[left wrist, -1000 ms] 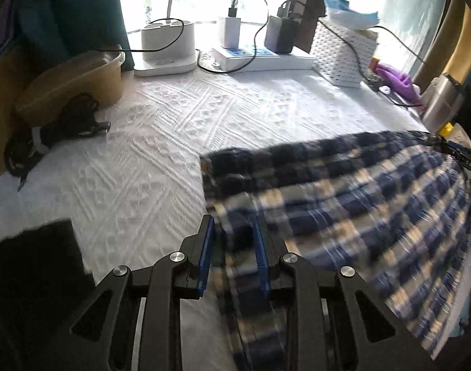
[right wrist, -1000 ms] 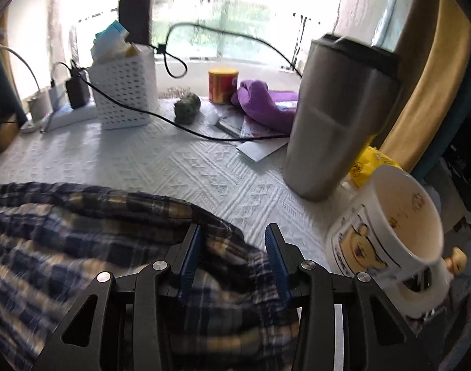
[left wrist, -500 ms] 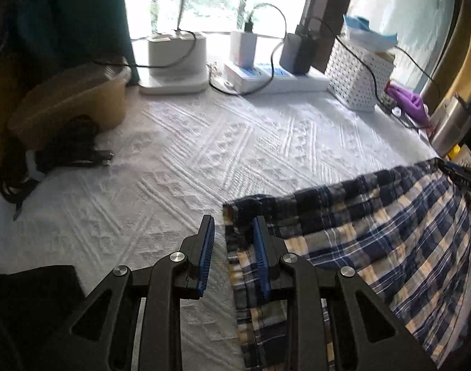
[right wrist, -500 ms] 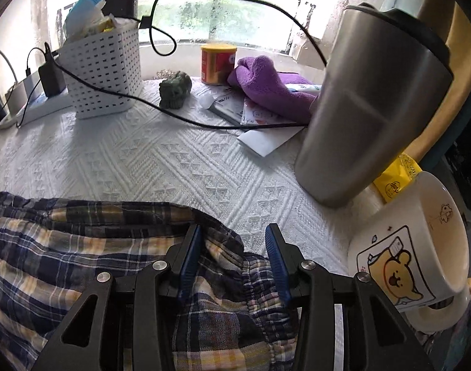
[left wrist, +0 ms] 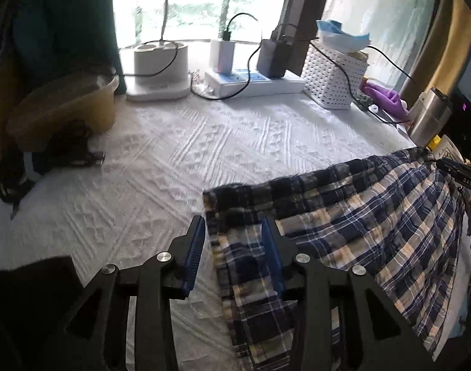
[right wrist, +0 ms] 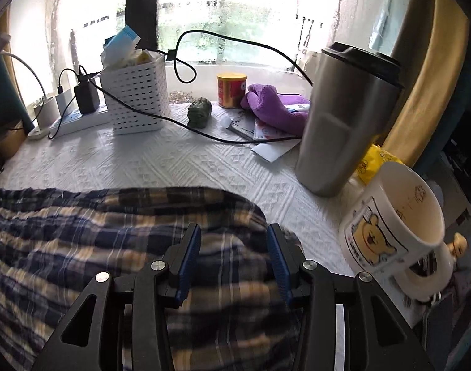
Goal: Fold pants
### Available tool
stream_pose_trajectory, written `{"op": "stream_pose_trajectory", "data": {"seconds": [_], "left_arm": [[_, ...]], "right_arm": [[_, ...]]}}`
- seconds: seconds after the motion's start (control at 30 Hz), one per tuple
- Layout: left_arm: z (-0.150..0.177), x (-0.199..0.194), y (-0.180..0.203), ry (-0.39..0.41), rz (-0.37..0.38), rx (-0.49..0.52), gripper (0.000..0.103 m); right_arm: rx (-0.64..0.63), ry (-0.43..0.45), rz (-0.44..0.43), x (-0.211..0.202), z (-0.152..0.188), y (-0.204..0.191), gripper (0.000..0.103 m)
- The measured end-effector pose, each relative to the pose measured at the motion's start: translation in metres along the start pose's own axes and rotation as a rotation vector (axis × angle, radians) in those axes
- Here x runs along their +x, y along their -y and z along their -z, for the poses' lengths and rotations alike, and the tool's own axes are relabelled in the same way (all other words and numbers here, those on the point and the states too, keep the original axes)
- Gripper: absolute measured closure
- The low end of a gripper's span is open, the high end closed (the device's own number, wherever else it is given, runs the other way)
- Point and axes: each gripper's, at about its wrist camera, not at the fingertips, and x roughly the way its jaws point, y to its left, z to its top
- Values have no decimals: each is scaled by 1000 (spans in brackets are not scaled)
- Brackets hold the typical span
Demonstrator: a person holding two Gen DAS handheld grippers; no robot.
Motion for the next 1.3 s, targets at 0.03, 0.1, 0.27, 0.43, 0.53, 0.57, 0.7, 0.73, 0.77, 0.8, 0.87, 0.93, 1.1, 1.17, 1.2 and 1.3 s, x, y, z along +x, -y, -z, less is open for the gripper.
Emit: {"op": "stream_pose_trajectory", "data": {"seconds": [0.03,0.1,0.27,0.43,0.53,0.57,0.7,0.73,0.77,0.8,0.87,0.93,1.1,1.17,1.2,1.3], "left_arm": [[-1,1,1,1,-4,5,72],[-5,6,2,-14,-13,20,84],[-7,19,-2,-50,-30,24,101],[-14,12,-8,-6,-67,4,102],[-16,14,-13,-5,-88,-4,102],[-16,14,-13,-6,-107,-4,103],[-17,16,-17,-30,-138,-11,103],[-17,14,-18,-30,-145,-23,103],[-17,9,-20,-29,-144,-41,103],[-17,4,-20,-29,-131,-54,103],[-15,-9,-17,-23,-92,-64,103],[-11,-21,-11,-16,-78,-58,103],[9,-34,5,-48,-39,-46,74],[20,-36,10,-61,-19,-49,71],[24,-35,12,-68,-17,-50,71],[37,-36,15,-79,-7,-46,71]], "right_arm": [[5,2,0,-2,2,1,56],[13,5,2,-5,5,4,56],[33,3,9,-7,11,11,55],[34,1,7,-7,14,11,55],[35,1,3,-6,15,12,55],[38,2,1,-6,16,13,54],[39,-7,-5,-3,20,12,49],[43,-16,-11,-1,23,12,46],[47,-19,-14,0,25,12,45],[51,-17,-13,-1,26,12,45],[53,-5,-19,-6,27,12,43],[50,7,-25,-12,28,11,40],[51,19,-32,-24,36,9,39],[52,24,-36,-30,40,8,39],[53,27,-38,-33,43,7,39],[54,34,-41,-41,50,7,39]]}}
